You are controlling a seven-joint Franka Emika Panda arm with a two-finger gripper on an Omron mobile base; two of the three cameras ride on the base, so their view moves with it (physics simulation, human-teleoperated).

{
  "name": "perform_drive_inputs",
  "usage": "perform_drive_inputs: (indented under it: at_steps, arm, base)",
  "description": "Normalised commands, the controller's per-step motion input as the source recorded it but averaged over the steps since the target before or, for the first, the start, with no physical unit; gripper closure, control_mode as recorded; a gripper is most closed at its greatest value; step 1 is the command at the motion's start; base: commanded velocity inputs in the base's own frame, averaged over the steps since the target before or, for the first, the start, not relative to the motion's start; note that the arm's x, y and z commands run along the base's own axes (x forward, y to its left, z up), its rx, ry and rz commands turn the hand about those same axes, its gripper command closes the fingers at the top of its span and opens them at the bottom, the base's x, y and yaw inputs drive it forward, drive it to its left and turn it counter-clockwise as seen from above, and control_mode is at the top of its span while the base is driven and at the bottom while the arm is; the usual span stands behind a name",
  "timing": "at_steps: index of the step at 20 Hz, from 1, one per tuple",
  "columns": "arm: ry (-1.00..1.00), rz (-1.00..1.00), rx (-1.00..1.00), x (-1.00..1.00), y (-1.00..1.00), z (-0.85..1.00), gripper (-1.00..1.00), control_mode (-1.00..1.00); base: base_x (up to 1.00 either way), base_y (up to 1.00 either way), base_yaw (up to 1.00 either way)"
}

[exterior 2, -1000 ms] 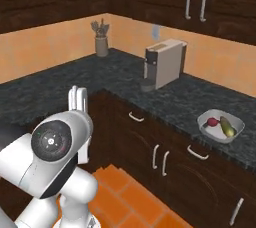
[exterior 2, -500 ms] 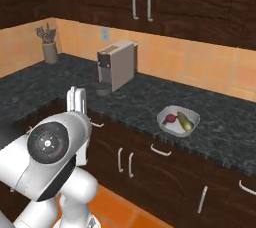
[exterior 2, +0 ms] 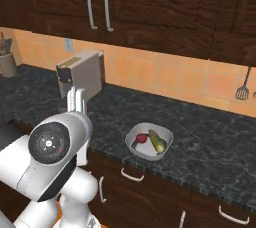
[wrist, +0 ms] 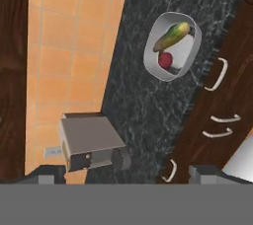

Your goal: Take the meat container that has the shrimp and place it on the second highest rack of the freezer. Then take the vegetable container that has the tomato and cucumber and place it on the highest rack of the freezer.

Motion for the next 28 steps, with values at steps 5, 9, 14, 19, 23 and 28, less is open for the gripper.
perform_drive_inputs:
  at_steps: [5, 9, 14, 19, 23, 28]
  arm:
    - [0.0, 0.0, 0.0, 0.0, 0.0, 0.0, -1.0, 1.0]
    - [0.0, 0.0, 0.0, 0.0, 0.0, 0.0, -1.0, 1.0]
    - [0.03, -0.04, 0.0, 0.03, 0.0, -0.06, -1.0, -1.0]
    - [0.29, -0.07, 0.0, 0.77, -0.03, -0.84, -1.0, -1.0]
    - [0.4, 0.05, 0.03, 0.39, -0.09, -1.0, -1.0, -1.0]
    - [0.53, 0.02, 0.0, 0.67, -0.09, -0.98, -1.0, -1.0]
  base:
    - [0.24, 0.0, -0.3]
    - [0.02, 0.03, -0.29]
    - [0.0, 0.0, -0.2]
    - [0.0, 0.0, 0.0]
    - [0.0, 0.0, 0.0]
    - [0.0, 0.0, 0.0]
